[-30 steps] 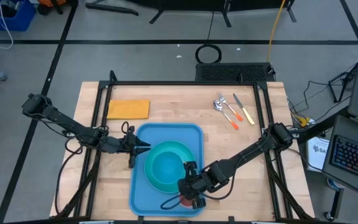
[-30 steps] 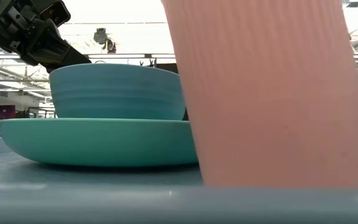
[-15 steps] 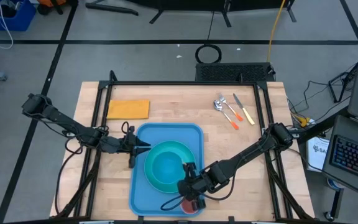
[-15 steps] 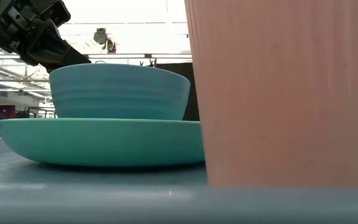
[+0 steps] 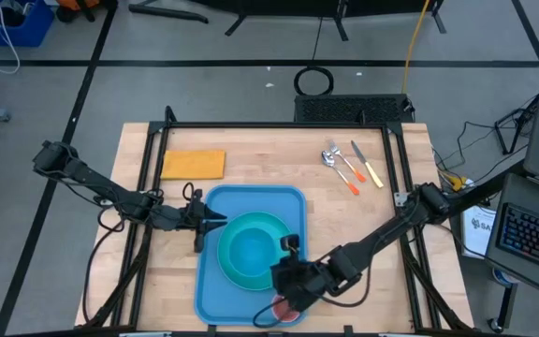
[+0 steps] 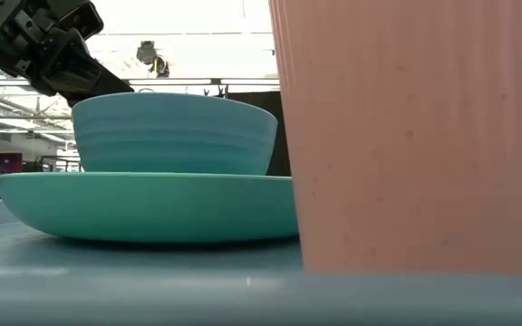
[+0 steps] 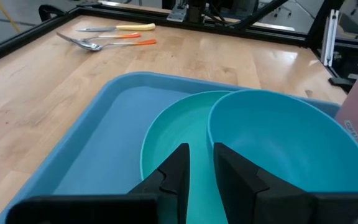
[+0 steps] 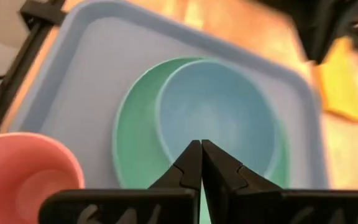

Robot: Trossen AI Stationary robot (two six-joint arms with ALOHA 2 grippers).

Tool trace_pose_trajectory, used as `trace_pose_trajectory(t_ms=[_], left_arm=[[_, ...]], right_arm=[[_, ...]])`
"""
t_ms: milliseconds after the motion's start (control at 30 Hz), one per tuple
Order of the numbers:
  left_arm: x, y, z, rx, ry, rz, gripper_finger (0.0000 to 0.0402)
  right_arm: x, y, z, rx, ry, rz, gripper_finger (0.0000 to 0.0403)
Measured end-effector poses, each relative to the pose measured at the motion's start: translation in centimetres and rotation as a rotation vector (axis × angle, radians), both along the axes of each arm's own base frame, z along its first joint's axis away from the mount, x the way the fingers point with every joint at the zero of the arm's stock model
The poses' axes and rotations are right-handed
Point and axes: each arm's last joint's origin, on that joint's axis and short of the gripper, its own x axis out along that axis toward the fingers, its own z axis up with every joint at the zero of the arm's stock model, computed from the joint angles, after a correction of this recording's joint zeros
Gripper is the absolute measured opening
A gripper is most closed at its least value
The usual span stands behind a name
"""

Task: Set up tray
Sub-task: Adjust the blue bowl on the light blue plate

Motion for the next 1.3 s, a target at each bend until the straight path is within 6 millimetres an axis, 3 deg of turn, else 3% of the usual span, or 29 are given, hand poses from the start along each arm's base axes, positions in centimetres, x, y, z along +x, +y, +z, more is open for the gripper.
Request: trace_pose_trajectory(t_ms=[167,433,600,767,900,1167,1300], left_arm=[[0.1,0.4,0.0,0.025,-0.003,0.047,0.0076],[0.3,1.1,-0.1,0.033,0.004,0.091,0.0076],[0.3,1.3,-0.3,0.046,0.026,0.099,0.0076],[0.4,1.8,-0.3,0.092,0.03,0.132,0.0076],[0.5,2.4,-0.4,0.099,0.051,0.158,0.0076],[0.4,3.7,-1.1,0.086,0.135,0.18,0.0076],[0.6,4.2,-1.2,0.091,0.166,0.064,0.0076]], right_arm=[[-0.3,-0.2,0.7,-0.064,-0.041,-0.02,0.0],[0.1,-3.2,-1.4,-0.145,-0.002,-0.099,0.0],[-1.4,-5.9,-1.4,-0.121,-0.035,-0.148,0.0],[-3.8,-8.4,-0.3,-0.053,-0.19,-0.162,0.0],[-5.7,-11.0,-0.4,0.081,-0.284,-0.104,0.0],[-8.3,-17.3,-2.4,0.224,-0.346,-0.105,0.0],[-8.4,-19.9,-3.3,0.25,-0.376,-0.123,0.0]])
